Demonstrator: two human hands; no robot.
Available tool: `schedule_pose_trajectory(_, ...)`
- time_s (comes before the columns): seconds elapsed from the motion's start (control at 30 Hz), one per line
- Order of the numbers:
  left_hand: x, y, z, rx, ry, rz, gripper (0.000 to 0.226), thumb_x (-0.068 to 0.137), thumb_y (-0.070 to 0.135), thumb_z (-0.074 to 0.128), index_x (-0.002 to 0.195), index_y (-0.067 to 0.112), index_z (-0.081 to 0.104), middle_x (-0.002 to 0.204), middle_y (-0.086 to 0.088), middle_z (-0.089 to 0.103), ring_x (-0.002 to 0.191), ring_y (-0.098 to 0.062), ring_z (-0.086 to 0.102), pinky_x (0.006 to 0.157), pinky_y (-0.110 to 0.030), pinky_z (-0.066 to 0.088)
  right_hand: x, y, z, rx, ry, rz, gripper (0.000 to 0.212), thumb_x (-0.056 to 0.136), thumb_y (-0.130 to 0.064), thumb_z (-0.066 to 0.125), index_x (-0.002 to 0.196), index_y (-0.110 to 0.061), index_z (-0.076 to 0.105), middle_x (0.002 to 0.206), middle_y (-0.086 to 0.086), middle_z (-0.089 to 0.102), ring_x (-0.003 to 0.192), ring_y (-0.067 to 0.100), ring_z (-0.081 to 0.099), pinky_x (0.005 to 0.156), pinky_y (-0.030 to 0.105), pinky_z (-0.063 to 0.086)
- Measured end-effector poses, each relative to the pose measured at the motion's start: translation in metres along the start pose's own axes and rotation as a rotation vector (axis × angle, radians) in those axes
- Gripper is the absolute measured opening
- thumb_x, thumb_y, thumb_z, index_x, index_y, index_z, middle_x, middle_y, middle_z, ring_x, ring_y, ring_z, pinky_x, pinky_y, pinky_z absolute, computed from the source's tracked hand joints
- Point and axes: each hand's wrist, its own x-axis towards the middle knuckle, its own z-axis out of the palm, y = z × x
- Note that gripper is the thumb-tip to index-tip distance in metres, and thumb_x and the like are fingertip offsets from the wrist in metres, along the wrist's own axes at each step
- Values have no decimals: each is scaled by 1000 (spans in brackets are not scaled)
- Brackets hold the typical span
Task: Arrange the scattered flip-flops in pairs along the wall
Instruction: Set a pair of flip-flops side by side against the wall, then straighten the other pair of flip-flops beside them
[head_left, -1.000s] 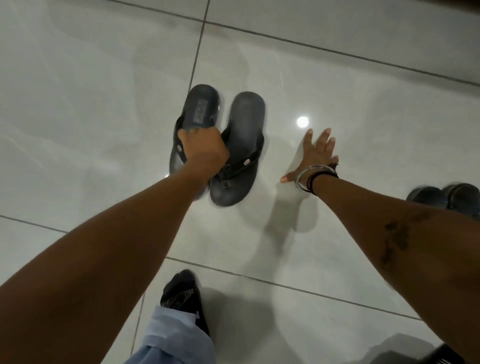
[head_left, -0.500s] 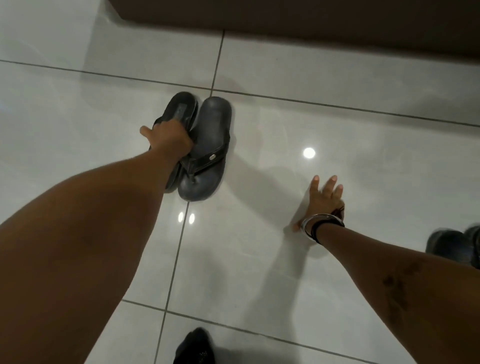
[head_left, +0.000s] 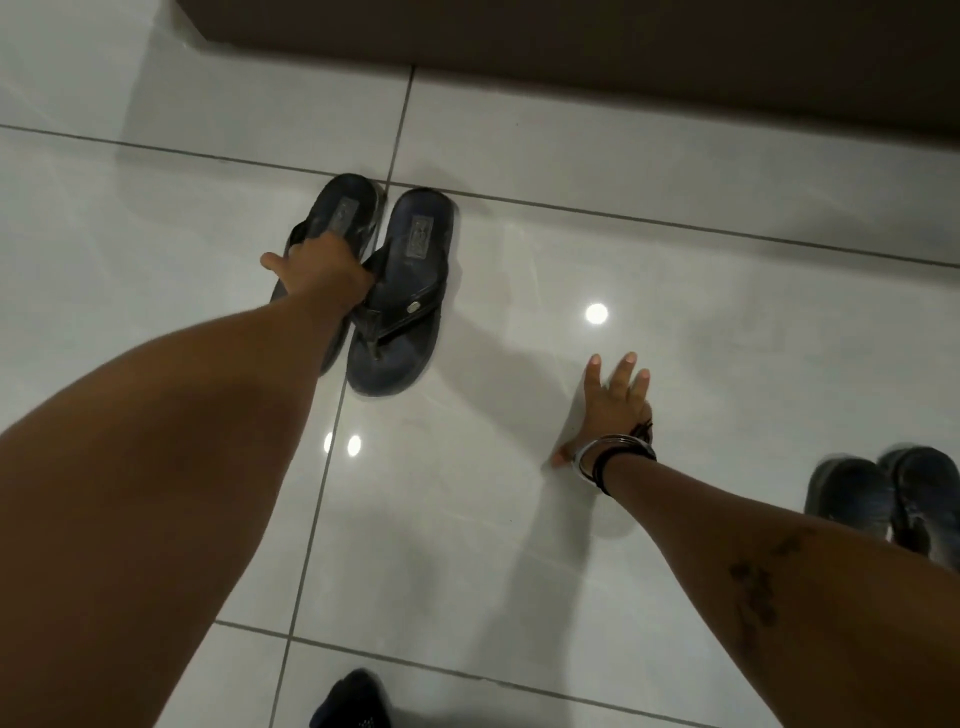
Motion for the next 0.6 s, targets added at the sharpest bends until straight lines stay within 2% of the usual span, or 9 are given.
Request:
schedule_pose_trajectory(0.13, -32, 11, -6, 3, 149, -47, 52, 83, 52, 51, 105, 6, 62, 108, -22, 64, 117, -39, 48, 110, -61, 14, -6, 3, -9, -47, -33, -55, 150, 42, -65, 85, 150, -22, -11, 157, 24, -14, 145, 45, -4, 117, 49, 23)
schedule_pose_trajectory(0.2, -59, 28, 4, 37, 248, 63, 57, 86, 50, 43, 105, -1, 61, 108, -30, 62, 114, -44, 48, 107, -66, 18, -13, 13, -18, 38, -60, -93, 137, 51, -66, 80, 151, -21, -2, 159, 21, -10, 146, 40, -1, 118, 51, 17)
schedule_pose_trajectory(0.27, -90, 51, 24, 45, 278, 277, 61, 85, 50, 41, 106, -5, 59, 108, -34, 59, 107, -47, 51, 103, -66, 25, -22, 37, -22, 298, -40, -96, 114, 66, -63, 73, 151, -19, 11, 161, 15, -4, 148, 28, 7, 120, 51, 8)
schedule_pose_trajectory(0.33, -130, 82, 53, -19, 158, 499, 64, 85, 50, 48, 121, -3, 54, 129, -33, 51, 120, -44, 46, 105, -61, 24, -37, 87, -19, 510, 90, 14, 91, 78, -54, 67, 149, -16, 25, 161, 13, 4, 146, 23, 19, 119, 49, 9)
schedule_pose_trajectory(0.37, -153, 98, 67, -38, 64, 567, 69, 85, 51, 53, 132, 1, 47, 143, -29, 41, 131, -40, 38, 109, -59, 19, -48, 118, -16, 501, 168, 84, 81, 82, -50, 64, 147, -15, 30, 161, 14, 8, 145, 25, 23, 118, 49, 14)
schedule_pose_trajectory(0.43, -199, 131, 93, -44, -74, 638, 85, 82, 55, 60, 146, 7, 30, 156, -23, 19, 143, -34, 21, 113, -57, 10, -72, 185, -8, 308, 261, 230, 68, 86, -46, 57, 142, -12, 39, 156, 19, 23, 140, 31, 30, 116, 48, 25)
schedule_pose_trajectory(0.5, -244, 165, 117, -27, -118, 677, 95, 78, 62, 59, 149, 10, 22, 159, -21, 9, 146, -32, 14, 114, -57, 7, -95, 254, 6, 178, 247, 351, 65, 85, -47, 58, 136, -8, 45, 146, 21, 38, 133, 36, 37, 111, 49, 32)
schedule_pose_trajectory(0.6, -289, 203, 143, -3, -181, 637, 107, 71, 70, 60, 150, 13, 15, 160, -18, 2, 147, -31, 9, 114, -59, 6, -114, 319, 31, 154, 157, 441, 57, 82, -47, 65, 117, -4, 58, 123, 19, 59, 118, 37, 49, 105, 50, 38)
